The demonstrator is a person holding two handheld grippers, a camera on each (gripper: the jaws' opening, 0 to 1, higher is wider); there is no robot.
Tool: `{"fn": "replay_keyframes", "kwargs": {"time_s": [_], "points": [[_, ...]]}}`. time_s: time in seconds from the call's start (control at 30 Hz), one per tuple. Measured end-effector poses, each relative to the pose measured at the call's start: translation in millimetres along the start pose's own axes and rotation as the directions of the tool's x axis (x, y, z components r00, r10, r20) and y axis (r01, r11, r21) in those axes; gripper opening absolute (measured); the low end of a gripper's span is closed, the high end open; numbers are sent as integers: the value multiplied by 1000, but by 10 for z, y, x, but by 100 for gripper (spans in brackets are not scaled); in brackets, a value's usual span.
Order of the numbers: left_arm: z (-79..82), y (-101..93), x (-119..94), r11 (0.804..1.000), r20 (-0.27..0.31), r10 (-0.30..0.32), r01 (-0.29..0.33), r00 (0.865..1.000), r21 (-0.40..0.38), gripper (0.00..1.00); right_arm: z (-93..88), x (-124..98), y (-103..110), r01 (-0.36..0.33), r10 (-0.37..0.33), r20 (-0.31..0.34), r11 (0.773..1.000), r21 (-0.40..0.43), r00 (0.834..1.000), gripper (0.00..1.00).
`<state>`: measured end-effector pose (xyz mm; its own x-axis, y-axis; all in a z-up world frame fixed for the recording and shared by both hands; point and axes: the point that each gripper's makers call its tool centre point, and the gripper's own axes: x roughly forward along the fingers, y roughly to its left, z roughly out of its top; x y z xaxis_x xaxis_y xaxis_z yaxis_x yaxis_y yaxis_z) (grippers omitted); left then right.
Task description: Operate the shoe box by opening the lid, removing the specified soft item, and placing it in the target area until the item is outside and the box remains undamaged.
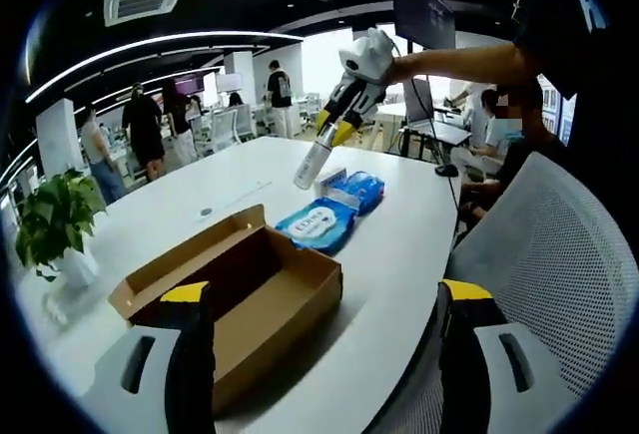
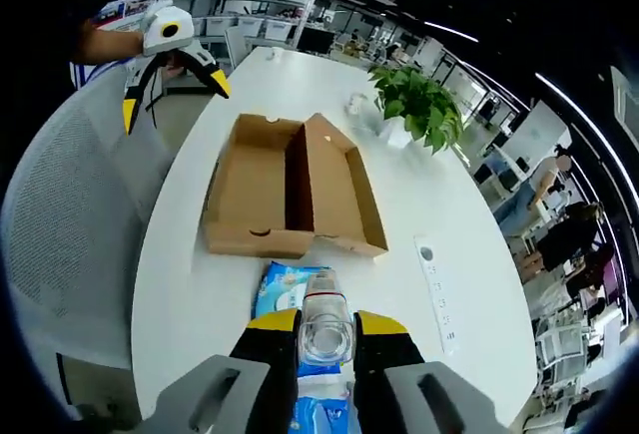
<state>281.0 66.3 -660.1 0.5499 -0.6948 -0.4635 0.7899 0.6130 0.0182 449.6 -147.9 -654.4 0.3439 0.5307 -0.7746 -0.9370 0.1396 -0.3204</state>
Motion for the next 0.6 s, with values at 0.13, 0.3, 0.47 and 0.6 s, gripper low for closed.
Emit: {"fn": "replay_keyframes", "kwargs": {"time_s": [0.13, 0.3, 0.47, 0.6], "points": [[-3, -5, -55, 999, 12, 32, -32, 999, -11, 100, -112, 98, -103, -24, 23, -44, 1000, -8, 999, 16], [-44, -51, -141, 998, 1, 50, -50, 999, -25, 100, -188, 225, -176, -42, 39, -83, 999, -27, 996, 16], [-71, -85, -198, 997, 2, 70, -70, 998, -40, 100, -264, 342, -257, -54, 49, -120, 998, -43, 992, 16], [-87, -81, -233, 992, 15, 108, -107, 994, -59, 100, -317, 422, -303, -70, 64, -144, 997, -43, 988, 16]]}}
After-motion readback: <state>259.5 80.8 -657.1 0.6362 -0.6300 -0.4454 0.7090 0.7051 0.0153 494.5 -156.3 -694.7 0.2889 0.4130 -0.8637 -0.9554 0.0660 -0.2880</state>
